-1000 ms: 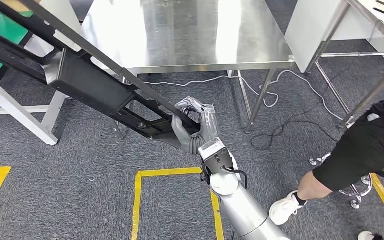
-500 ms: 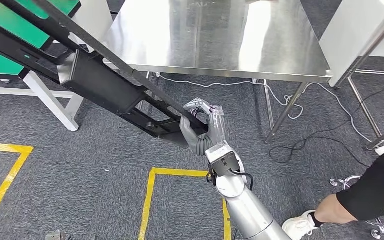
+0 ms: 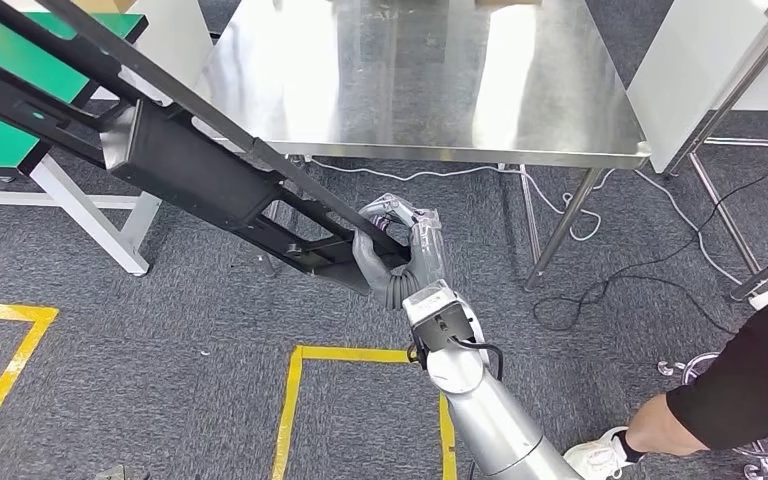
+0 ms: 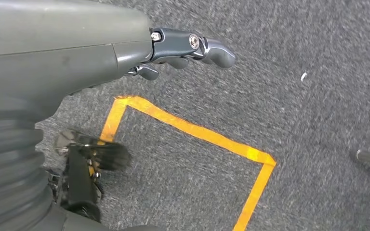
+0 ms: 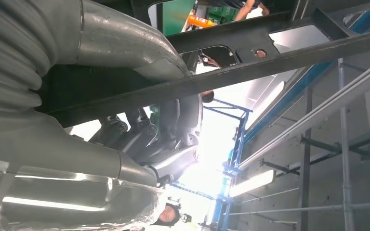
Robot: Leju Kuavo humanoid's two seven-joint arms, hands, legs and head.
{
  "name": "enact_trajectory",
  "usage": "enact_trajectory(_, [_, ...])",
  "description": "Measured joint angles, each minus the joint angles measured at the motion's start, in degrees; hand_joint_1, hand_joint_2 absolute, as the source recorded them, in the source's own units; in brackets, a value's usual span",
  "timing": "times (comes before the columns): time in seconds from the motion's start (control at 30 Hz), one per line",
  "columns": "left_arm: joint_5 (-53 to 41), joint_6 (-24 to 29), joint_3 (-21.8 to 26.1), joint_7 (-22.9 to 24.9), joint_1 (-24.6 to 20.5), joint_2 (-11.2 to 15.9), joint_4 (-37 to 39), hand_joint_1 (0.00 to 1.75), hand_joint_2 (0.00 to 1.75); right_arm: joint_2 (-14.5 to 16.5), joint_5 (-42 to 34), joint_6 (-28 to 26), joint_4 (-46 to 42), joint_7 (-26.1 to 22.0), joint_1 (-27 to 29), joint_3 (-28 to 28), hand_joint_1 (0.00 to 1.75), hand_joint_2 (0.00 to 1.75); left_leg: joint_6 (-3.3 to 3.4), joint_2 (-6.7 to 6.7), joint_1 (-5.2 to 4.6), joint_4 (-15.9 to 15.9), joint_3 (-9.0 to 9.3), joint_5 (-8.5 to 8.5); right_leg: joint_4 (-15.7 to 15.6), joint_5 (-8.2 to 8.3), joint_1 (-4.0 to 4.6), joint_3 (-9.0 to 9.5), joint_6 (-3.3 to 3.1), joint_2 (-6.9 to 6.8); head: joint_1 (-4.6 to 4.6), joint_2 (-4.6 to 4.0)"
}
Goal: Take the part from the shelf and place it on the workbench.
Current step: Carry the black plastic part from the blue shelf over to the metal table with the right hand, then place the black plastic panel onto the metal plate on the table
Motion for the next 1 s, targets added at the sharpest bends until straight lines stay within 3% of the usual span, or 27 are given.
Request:
enact_trajectory(0.07, [0.0, -0.1, -0.2, 0.0, -0.1, 0.1, 0.0, 0.00, 1.75, 0.0, 0.1, -0.1, 0.0, 0.1, 0.0, 0.0, 1.75, 1.75, 0.84, 0.14, -0.50, -3.6, 1.80, 0.76, -0.1, -0.45, 0.21, 0.25, 0.46, -0.04, 0.02, 0.00])
enact_trajectory(0.2, [0.0, -0.2, -0.3, 0.0, -0.1, 0.3, 0.0, 0.00, 1.75, 0.1, 0.2, -0.2, -0.2, 0.2, 0.0, 0.0, 1.75, 1.75, 1.92, -0.03, -0.61, -5.5, 3.31, 0.55, 0.2, -1.19, 0.43, 0.26, 1.51, -0.19, 0.07, 0.01])
enact_trajectory(0.23, [0.0, -0.2, -0.3, 0.0, -0.2, 0.3, 0.0, 0.00, 1.75, 0.2, 0.2, -0.2, -0.3, 0.3, -0.1, 0.0, 1.75, 1.75, 2.22, -0.09, -0.47, -6.2, 3.98, 0.63, 2.1, -1.95, 0.48, -0.68, 1.57, -0.15, 0.21, 0.01])
enact_trajectory(0.3, [0.0, -0.3, -0.4, -0.1, -0.3, 0.2, 0.0, 0.00, 1.75, 0.0, 0.2, -0.3, -0.3, 0.2, -0.1, 0.1, 1.75, 1.75, 2.75, -0.25, -0.44, -6.6, 4.62, 0.37, 9.3, -4.38, 0.24, -4.85, 1.49, -0.03, 0.47, 0.00])
enact_trajectory(0.37, [-0.1, -0.4, -0.4, -0.1, -0.3, 0.2, 0.0, 0.00, 1.75, -0.3, 0.2, -0.3, -0.2, 0.3, 0.2, 0.1, 1.75, 1.75, 2.79, -0.48, -0.49, -6.6, 4.93, -0.11, 15.0, -5.57, -0.07, -8.96, 2.04, -0.03, 0.56, 0.00])
enact_trajectory(0.4, [-0.1, -0.4, -0.4, -0.1, -0.3, 0.2, 0.0, 0.00, 1.75, -0.5, 0.3, -0.3, -0.2, 0.3, 0.3, 0.1, 1.75, 1.75, 2.66, -0.65, -0.49, -6.6, 5.18, -0.37, 15.0, -4.81, -0.26, -9.61, 2.62, -0.04, 0.57, 0.00])
enact_trajectory(0.43, [-0.1, -0.5, -0.4, -0.1, -0.3, 0.1, 0.0, 0.00, 1.75, -0.6, 0.4, -0.3, -0.2, 0.3, 0.4, 0.1, 1.75, 1.75, 2.43, -0.82, -0.46, -6.5, 5.53, -0.68, 12.4, -2.96, -0.46, -8.89, 3.33, -0.05, 0.60, 0.00])
enact_trajectory(0.47, [-0.1, -0.5, -0.4, -0.1, -0.3, 0.1, 0.0, 0.00, 1.75, -0.6, 0.5, -0.3, -0.2, 0.3, 0.4, 0.1, 1.75, 1.75, 2.14, -0.98, -0.43, -6.4, 5.88, -1.07, 8.0, -0.60, -0.68, -7.19, 3.97, -0.07, 0.63, 0.00])
enact_trajectory(0.5, [-0.1, -0.5, -0.5, -0.1, -0.3, 0.1, 0.0, 0.00, 1.75, -0.7, 0.5, -0.3, -0.2, 0.3, 0.3, 0.1, 1.75, 1.75, 1.79, -1.11, -0.50, -6.1, 6.15, -1.51, 4.1, 1.32, -0.78, -5.49, 4.21, -0.06, 0.62, 0.00])
enact_trajectory(0.57, [-0.1, -0.5, -0.5, -0.1, -0.3, 0.0, 0.0, 0.00, 1.75, -0.7, 0.6, -0.4, -0.1, 0.3, 0.3, 0.1, 1.75, 1.75, 1.06, -1.23, -0.63, -5.7, 6.35, -2.23, -0.5, 3.21, -0.76, -3.37, 3.71, -0.04, 0.56, 0.00])
enact_trajectory(0.67, [0.0, -0.4, -0.5, -0.1, -0.3, 0.0, 0.0, 0.00, 1.75, -0.6, 0.7, -0.6, -0.1, 0.3, 0.2, 0.1, 1.75, 1.75, 0.14, -1.20, -0.37, -5.7, 6.38, -2.79, -0.9, 2.96, -0.74, -2.84, 2.28, 0.04, 0.45, 0.00])
enact_trajectory(0.73, [0.0, -0.4, -0.6, -0.1, -0.4, 0.0, 0.0, 0.00, 1.75, -0.4, 0.9, -0.8, -0.1, 0.3, 0.0, 0.1, 1.75, 1.75, -0.57, -0.84, -0.05, -3.7, 5.58, -3.99, -1.3, 2.67, -1.14, -2.00, 1.54, 0.05, 0.29, 0.00])
enact_trajectory(0.77, [0.1, -0.4, -0.6, -0.1, -0.4, 0.0, 0.0, 0.00, 1.75, -0.2, 1.0, -1.0, -0.1, 0.3, 0.0, 0.1, 1.75, 1.75, -0.88, -0.59, 0.11, -1.0, 4.27, -5.15, -1.4, 2.45, -1.26, -1.52, 1.18, 0.03, 0.20, 0.00])
enact_trajectory(0.83, [0.3, -0.4, -0.6, 0.0, -0.3, 0.3, 0.0, 0.00, 1.75, 0.2, 1.4, -1.6, 0.2, 0.3, -0.1, 0.2, 1.75, 1.75, -1.37, -0.23, 0.34, 6.8, -0.12, -7.60, -1.4, 1.91, -1.11, -0.82, 0.55, -0.01, 0.05, 0.00])
enact_trajectory(0.87, [0.5, -0.2, -0.6, 0.0, -0.2, 0.4, 0.0, 0.00, 1.75, 0.5, 1.8, -2.0, 0.4, 0.3, -0.1, 0.3, 1.75, 1.75, -1.49, -0.18, 0.40, 9.6, -2.20, -7.86, -1.4, 1.63, -1.04, -0.50, 0.39, 0.03, 0.05, 0.00])
enact_trajectory(0.9, [0.7, -0.1, -0.6, 0.1, -0.1, 0.5, 0.0, 0.00, 1.75, 0.7, 2.2, -2.4, 0.7, 0.3, -0.1, 0.4, 1.75, 1.75, -1.51, -0.16, 0.44, 10.5, -3.43, -6.98, -1.4, 1.30, -0.99, -0.10, 0.33, 0.11, 0.04, 0.00])
enact_trajectory(0.93, [0.8, 0.1, -0.6, 0.1, 0.0, 0.6, 0.0, 0.00, 1.75, 1.0, 2.7, -2.8, 0.9, 0.3, -0.1, 0.6, 1.75, 1.75, -1.41, -0.16, 0.45, 9.0, -3.48, -4.95, -1.4, 0.92, -0.97, 0.42, 0.39, 0.19, 0.04, 0.00])
enact_trajectory(1.0, [1.2, 0.3, -0.6, 0.1, 0.0, 0.7, 0.0, 0.00, 1.75, 1.5, 3.7, -3.4, 1.3, 0.5, -0.5, 0.7, 1.75, 1.75, -0.93, -0.13, 0.38, 1.6, -0.97, 0.25, -1.5, 0.07, -0.93, 1.49, 0.68, 0.30, 0.05, 0.00])
